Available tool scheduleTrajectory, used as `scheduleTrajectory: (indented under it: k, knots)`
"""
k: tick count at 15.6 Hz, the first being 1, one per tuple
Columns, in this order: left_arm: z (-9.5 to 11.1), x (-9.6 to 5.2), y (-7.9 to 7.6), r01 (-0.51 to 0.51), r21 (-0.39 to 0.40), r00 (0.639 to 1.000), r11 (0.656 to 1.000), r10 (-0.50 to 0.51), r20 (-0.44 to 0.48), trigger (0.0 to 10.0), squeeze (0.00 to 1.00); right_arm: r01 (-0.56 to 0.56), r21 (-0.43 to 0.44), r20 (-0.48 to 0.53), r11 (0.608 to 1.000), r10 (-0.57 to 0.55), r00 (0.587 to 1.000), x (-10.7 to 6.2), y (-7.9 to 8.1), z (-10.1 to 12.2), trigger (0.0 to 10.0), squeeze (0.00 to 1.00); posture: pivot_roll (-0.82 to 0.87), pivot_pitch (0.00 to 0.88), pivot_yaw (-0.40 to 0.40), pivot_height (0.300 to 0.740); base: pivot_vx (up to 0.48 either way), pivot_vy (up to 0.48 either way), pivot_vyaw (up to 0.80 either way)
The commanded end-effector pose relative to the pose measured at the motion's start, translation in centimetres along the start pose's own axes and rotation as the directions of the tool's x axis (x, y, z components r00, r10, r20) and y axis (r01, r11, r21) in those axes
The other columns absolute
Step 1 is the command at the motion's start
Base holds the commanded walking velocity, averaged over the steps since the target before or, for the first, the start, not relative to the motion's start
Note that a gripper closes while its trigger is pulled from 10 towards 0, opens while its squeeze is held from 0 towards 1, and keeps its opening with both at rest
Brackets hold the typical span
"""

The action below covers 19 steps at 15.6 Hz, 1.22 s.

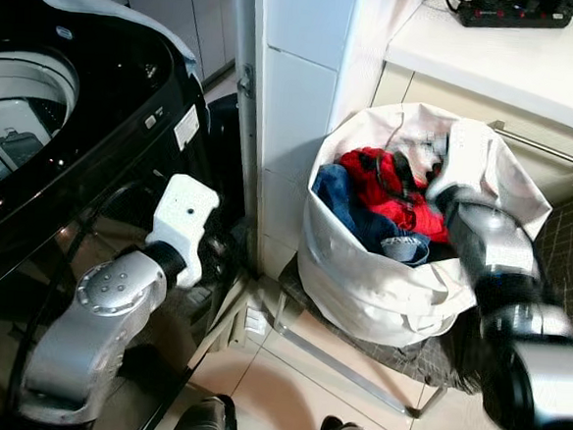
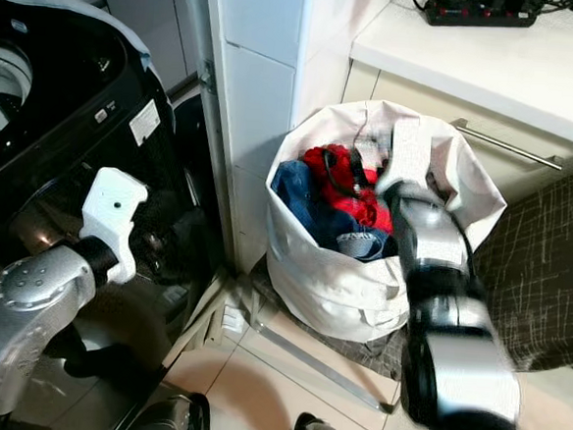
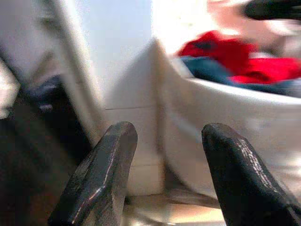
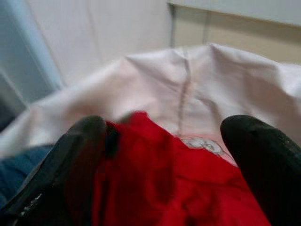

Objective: Clothes washing

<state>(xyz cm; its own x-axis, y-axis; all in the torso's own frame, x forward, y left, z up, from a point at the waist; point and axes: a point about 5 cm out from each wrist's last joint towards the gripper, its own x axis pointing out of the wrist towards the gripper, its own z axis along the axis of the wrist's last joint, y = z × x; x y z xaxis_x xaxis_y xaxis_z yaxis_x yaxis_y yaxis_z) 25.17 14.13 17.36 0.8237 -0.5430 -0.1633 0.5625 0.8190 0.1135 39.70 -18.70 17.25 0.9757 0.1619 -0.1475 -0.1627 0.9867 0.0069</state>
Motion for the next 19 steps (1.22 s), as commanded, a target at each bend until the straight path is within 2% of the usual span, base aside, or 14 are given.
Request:
scheduleTrajectory:
  k: [1,2,3,6,8,9,10,11,12,13,14,16,17,19]
  knots:
    - [0.4,-0.4,-1.2,0.107,0.000,0.994,0.994,-0.107,0.011,10.0,0.00,-0.020,-0.001,-0.057,1.000,0.020,0.998,0.1,-0.2,-0.6,10.0,1.00,0.12,0.146,0.013,0.740,0.000,0.000,0.00]
    - [0.8,-0.9,-2.8,0.254,0.017,0.967,0.967,-0.254,0.021,10.0,0.00,0.009,0.027,-0.133,1.000,-0.006,0.991,0.3,-0.4,-1.3,10.0,1.00,0.12,0.145,0.019,0.740,0.000,0.000,0.00]
    - [0.8,-1.1,-3.1,0.280,0.021,0.960,0.960,-0.281,0.019,10.0,0.00,0.014,0.037,-0.157,0.999,-0.008,0.988,0.4,-0.4,-1.7,10.0,1.00,0.13,0.148,0.022,0.740,0.000,0.000,0.00]
    - [1.2,-1.2,-3.6,0.307,0.029,0.951,0.951,-0.308,0.018,10.0,0.00,0.057,-0.013,-0.223,0.998,-0.058,0.973,0.1,-0.9,-3.1,10.0,1.00,0.15,0.160,0.025,0.740,0.000,0.000,0.00]
    - [1.5,-1.5,-3.7,0.310,0.042,0.950,0.950,-0.311,0.017,10.0,0.00,0.069,0.032,-0.217,0.997,-0.061,0.974,0.1,-0.7,-3.3,10.0,1.00,0.17,0.159,0.027,0.740,0.000,0.000,0.00]
    - [1.8,-1.8,-3.6,0.307,0.056,0.951,0.950,-0.308,0.018,10.0,0.00,0.069,-0.001,-0.215,0.998,-0.068,0.974,0.2,-0.5,-3.3,10.0,1.00,0.19,0.162,0.030,0.740,0.000,0.000,0.00]
    - [1.9,-1.9,-3.6,0.304,0.059,0.952,0.951,-0.306,0.016,10.0,0.00,0.075,0.019,-0.207,0.997,-0.069,0.976,0.3,-0.4,-3.3,10.0,1.00,0.19,0.165,0.031,0.740,0.000,0.000,0.00]
    - [2.0,-2.1,-3.5,0.300,0.066,0.953,0.952,-0.301,0.016,10.0,0.00,0.083,0.042,-0.188,0.996,-0.074,0.979,0.3,-0.3,-3.1,10.0,0.51,0.20,0.170,0.032,0.740,0.000,0.000,0.00]
    - [2.2,-2.3,-3.4,0.291,0.072,0.956,0.954,-0.292,0.013,10.0,0.00,0.085,0.106,-0.156,0.991,-0.068,0.985,0.5,-0.1,-2.7,10.0,0.00,0.21,0.172,0.033,0.740,0.000,0.000,0.00]
    - [2.3,-2.5,-3.3,0.286,0.076,0.958,0.955,-0.287,0.012,10.0,0.00,0.083,0.169,-0.138,0.982,-0.059,0.989,0.6,0.1,-2.5,10.0,0.00,0.22,0.171,0.033,0.740,0.000,0.000,0.00]
    - [2.3,-2.6,-3.3,0.285,0.076,0.958,0.956,-0.287,0.011,10.0,0.00,0.082,0.185,-0.138,0.979,-0.057,0.989,0.6,0.2,-2.6,10.0,0.00,0.22,0.171,0.033,0.740,0.000,0.000,0.00]
    - [2.3,-2.8,-3.4,0.283,0.072,0.959,0.956,-0.284,0.004,10.0,0.00,0.093,0.288,-0.185,0.953,-0.040,0.982,0.6,0.8,-3.5,3.7,0.00,0.21,0.173,0.032,0.740,0.000,0.000,0.00]
    - [2.2,-2.8,-3.5,0.286,0.072,0.958,0.955,-0.287,0.001,10.0,0.00,0.106,0.346,-0.193,0.932,-0.040,0.980,0.6,1.0,-3.8,1.6,0.00,0.22,0.173,0.031,0.740,0.000,0.000,0.00]
    - [2.2,-2.9,-3.7,0.297,0.069,0.955,0.952,-0.297,-0.007,10.0,0.00,0.141,0.358,-0.211,0.923,-0.067,0.975,0.5,1.0,-4.2,1.5,0.00,0.21,0.172,0.033,0.740,0.000,0.000,0.00]
